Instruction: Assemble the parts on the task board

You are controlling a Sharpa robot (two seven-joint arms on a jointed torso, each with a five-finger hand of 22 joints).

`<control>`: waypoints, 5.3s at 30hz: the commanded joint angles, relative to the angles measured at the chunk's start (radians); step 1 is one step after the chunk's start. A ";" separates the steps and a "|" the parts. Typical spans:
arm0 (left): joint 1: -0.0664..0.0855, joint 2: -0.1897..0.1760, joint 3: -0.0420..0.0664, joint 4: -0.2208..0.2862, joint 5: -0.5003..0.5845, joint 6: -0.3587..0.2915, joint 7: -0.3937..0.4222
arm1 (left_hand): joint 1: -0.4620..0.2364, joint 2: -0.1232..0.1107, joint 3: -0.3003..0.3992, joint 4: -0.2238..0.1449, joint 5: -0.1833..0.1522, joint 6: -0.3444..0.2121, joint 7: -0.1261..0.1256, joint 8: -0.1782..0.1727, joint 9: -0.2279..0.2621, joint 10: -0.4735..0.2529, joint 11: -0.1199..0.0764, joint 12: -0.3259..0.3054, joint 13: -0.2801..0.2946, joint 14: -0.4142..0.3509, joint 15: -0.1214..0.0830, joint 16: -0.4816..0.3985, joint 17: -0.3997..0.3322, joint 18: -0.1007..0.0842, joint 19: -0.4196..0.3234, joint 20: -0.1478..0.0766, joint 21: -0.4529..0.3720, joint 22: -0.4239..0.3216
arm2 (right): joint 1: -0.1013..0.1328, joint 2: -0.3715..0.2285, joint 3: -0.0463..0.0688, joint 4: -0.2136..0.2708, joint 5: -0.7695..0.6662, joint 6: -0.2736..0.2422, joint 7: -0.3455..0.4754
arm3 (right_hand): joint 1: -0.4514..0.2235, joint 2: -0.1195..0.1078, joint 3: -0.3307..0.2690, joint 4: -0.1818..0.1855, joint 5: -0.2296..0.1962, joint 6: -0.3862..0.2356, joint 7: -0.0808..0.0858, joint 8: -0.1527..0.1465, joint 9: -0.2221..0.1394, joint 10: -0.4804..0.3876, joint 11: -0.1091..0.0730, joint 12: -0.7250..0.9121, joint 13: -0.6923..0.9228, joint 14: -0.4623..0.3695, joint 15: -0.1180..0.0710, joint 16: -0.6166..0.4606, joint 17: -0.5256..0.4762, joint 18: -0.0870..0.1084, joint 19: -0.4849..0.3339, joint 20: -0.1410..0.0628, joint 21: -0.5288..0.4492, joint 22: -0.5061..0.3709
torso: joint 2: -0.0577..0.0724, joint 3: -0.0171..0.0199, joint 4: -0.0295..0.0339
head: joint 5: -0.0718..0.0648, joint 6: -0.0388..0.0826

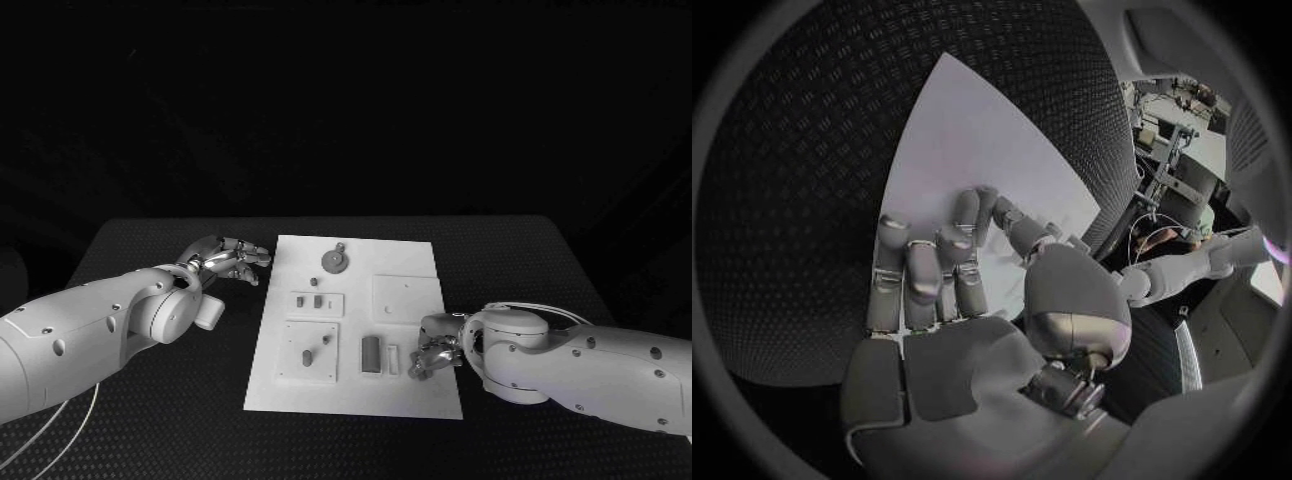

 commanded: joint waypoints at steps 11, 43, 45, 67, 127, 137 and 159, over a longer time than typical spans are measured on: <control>0.001 0.001 0.000 0.002 0.005 0.017 0.003 | -0.011 0.001 0.001 0.007 0.005 -0.001 0.007 0.005 -0.002 -0.005 0.001 0.001 -0.001 0.004 0.000 -0.005 0.002 0.013 0.008 -0.002 -0.004 0.001 | -0.015 0.001 -0.011 -0.007 0.015 -0.040 0.004 | 0.100 0.054 0.006 -0.017 0.005 -0.082 0.036 -0.199 -0.019 -0.017 0.019 -0.003 -0.002 -0.038 0.011 0.004 -0.032 0.014 -0.021 0.009 0.001 0.018 | 0.000 -0.0007 -0.0007 | 0.000 -0.003; 0.001 0.001 0.000 0.000 0.005 0.018 0.001 | -0.012 0.001 0.001 0.007 0.006 -0.002 0.008 0.006 -0.002 -0.005 0.001 0.001 -0.001 0.005 0.000 -0.006 0.003 0.013 0.008 -0.003 -0.005 0.003 | -0.011 -0.019 -0.005 0.021 0.450 -0.219 0.094 | 0.114 0.033 0.150 -0.015 0.006 -0.072 0.041 -0.197 -0.040 -0.009 0.024 0.007 -0.004 -0.021 0.019 0.007 -0.021 0.014 -0.009 0.017 0.007 0.016 | 0.000 -0.0005 -0.0004 | 0.001 -0.006; 0.001 0.001 0.000 0.000 0.005 0.017 0.002 | -0.012 0.000 0.001 0.007 0.006 -0.002 0.008 0.006 -0.002 -0.005 0.001 0.001 -0.001 0.005 0.000 -0.006 0.003 0.013 0.008 -0.003 -0.005 0.003 | -0.011 -0.015 -0.006 0.019 0.453 -0.208 0.090 | 0.114 0.032 0.150 -0.014 0.006 -0.072 0.041 -0.197 -0.040 -0.009 0.024 0.007 -0.004 -0.022 0.019 0.007 -0.023 0.014 -0.009 0.016 0.007 0.016 | 0.000 -0.0009 -0.0010 | 0.001 -0.006; 0.001 0.001 0.000 0.000 0.005 0.017 0.000 | -0.013 0.000 0.001 0.007 0.006 -0.002 0.008 0.006 -0.002 -0.005 0.001 0.001 -0.001 0.005 0.000 -0.006 0.004 0.013 0.009 -0.003 -0.005 0.004 | -0.011 0.005 -0.005 0.018 0.456 -0.199 0.096 | 0.107 0.029 0.151 -0.014 0.006 -0.071 0.040 -0.196 -0.041 -0.009 0.024 0.008 -0.004 -0.024 0.018 0.007 -0.025 0.014 -0.009 0.017 0.007 0.016 | 0.000 -0.0011 -0.0003 | 0.003 -0.006; 0.001 0.000 0.000 -0.001 0.005 0.019 -0.002 | -0.014 0.001 0.002 0.009 0.006 -0.006 0.009 0.005 -0.003 -0.006 0.001 0.001 -0.001 0.006 0.000 -0.006 0.006 0.014 0.010 -0.003 -0.007 0.007 | -0.011 0.013 -0.005 0.000 0.373 -0.121 0.143 | 0.078 -0.189 0.156 0.119 0.003 -0.075 0.041 -0.180 -0.063 -0.027 0.025 0.012 -0.011 -0.050 0.018 0.004 -0.058 0.014 0.002 0.016 -0.005 0.011 | 0.000 -0.0002 -0.0003 | 0.001 -0.008; 0.000 0.000 0.000 -0.002 0.005 0.019 -0.003 | -0.016 0.002 0.002 0.011 0.006 -0.006 0.009 0.005 -0.003 -0.006 0.001 0.001 -0.001 0.006 0.000 -0.006 0.007 0.014 0.011 -0.002 -0.007 0.007 | -0.011 0.010 -0.005 0.000 0.387 -0.112 0.160 | 0.048 -0.212 0.146 0.162 0.003 -0.071 0.039 -0.176 -0.066 -0.023 0.023 0.013 -0.013 -0.043 0.016 0.004 -0.054 0.014 0.006 0.016 -0.006 0.010 | 0.000 -0.0006 -0.0005 | 0.001 -0.008; 0.000 -0.001 0.000 -0.002 0.005 0.020 -0.005 | -0.017 0.002 0.002 0.012 0.006 -0.008 0.010 0.005 -0.004 -0.007 0.001 0.001 -0.001 0.006 0.000 -0.007 0.007 0.014 0.011 -0.002 -0.008 0.008 | -0.011 0.006 -0.005 0.003 0.392 -0.084 0.203 | 0.062 -0.185 0.067 0.117 0.003 -0.068 0.035 -0.166 -0.066 -0.027 0.018 0.014 -0.014 -0.052 0.011 0.005 -0.059 0.014 -0.002 0.011 -0.008 0.012 | 0.000 -0.0007 -0.0003 | 0.001 -0.007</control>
